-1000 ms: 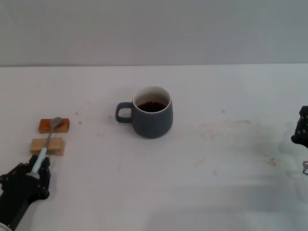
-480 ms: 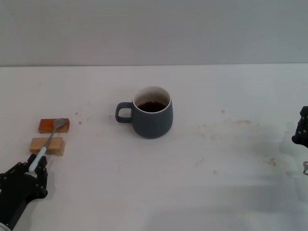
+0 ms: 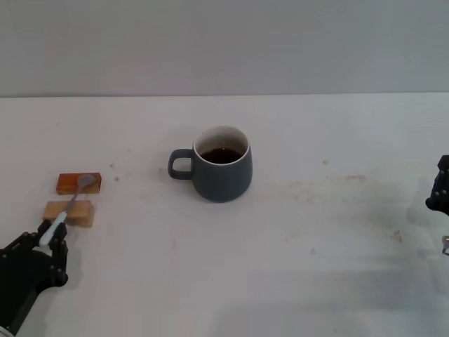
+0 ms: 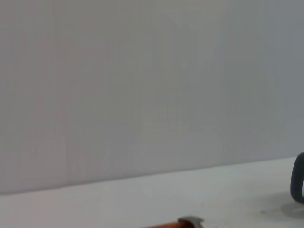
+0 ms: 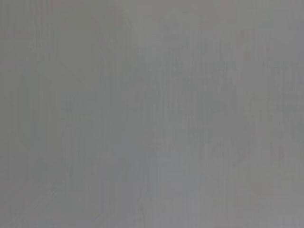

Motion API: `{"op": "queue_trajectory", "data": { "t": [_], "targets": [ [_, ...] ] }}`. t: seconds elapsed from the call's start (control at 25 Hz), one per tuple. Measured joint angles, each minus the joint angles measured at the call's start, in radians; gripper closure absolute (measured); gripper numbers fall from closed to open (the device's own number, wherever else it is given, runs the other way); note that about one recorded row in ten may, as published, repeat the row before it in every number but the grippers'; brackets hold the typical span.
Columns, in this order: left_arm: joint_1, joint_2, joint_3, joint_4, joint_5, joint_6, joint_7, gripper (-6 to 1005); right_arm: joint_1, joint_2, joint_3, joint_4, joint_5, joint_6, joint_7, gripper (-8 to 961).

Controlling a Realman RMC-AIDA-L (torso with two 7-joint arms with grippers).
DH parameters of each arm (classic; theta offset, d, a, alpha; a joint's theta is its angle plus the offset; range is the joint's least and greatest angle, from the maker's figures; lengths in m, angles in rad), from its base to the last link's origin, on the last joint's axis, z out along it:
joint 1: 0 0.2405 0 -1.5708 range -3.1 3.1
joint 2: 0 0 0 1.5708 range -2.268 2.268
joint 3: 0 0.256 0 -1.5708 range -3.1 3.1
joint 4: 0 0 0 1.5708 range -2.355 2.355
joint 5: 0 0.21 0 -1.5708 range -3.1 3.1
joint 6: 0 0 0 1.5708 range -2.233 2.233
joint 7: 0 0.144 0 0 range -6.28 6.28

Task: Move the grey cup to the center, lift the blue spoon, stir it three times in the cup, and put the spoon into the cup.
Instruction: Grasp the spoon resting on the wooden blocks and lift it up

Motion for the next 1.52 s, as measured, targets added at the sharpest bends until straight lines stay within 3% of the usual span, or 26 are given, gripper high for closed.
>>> {"op": "queue_trajectory", "data": {
  "t": [0.88,1.52],
  "targets": [
    [-0.014,0.018,-0.01,-0.06,0.0,0.169,-0.004,811,0.001,0.0,0.0,0.0,-0.002,0.006,0.0,954],
    [-0.005,0.048,-0.011,-0.149,0.009,0.173,0.003,812,0.007,0.001,0.0,-0.009,-0.002,0.006,0.0,954]
  ]
}}
